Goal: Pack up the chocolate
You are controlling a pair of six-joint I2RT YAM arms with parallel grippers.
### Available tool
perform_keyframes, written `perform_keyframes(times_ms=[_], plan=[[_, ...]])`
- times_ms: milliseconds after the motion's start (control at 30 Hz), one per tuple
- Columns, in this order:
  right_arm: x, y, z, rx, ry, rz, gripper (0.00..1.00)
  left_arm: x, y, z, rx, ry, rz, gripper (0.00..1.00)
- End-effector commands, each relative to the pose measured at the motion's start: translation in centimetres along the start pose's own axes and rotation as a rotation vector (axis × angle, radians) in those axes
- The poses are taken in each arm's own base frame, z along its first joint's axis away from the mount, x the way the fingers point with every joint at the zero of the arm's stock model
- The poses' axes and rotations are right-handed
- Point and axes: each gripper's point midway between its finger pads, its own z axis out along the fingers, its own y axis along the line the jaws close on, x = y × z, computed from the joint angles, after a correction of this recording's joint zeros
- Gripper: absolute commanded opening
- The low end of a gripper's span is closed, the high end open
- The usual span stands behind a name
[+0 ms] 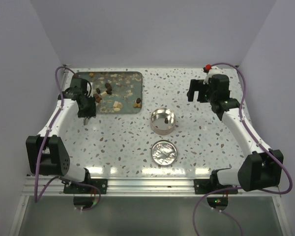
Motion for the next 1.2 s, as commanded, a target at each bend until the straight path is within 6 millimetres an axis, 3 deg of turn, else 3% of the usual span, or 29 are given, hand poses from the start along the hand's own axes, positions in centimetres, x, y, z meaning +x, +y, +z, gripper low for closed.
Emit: perform_keyframes(times_ms=[0,167,1033,1167], plan=[[-2.5,0.7,-0.6,-0.025,-0.061,0.0,0.99,-1.9,-0.1,0.6,0.024,-0.051,0.023,0.44],[-2.3,0.7,-0.5,-0.02,-0.055,-0.002,0.98,-1.9,1.5,1.2,-0.02,-0.037,0.0,0.44],[-2.6,0.2,0.1,0.003,-0.049,-0.009,0.98,-4.4,0.5,3.4,0.038,-0.047,0.026,0.45],[-2.6,0.3,0.2,0.001,-0.049,-0.006,0.98,-4.9,0.5,3.5,0.042,-0.051,0.026,0.39]])
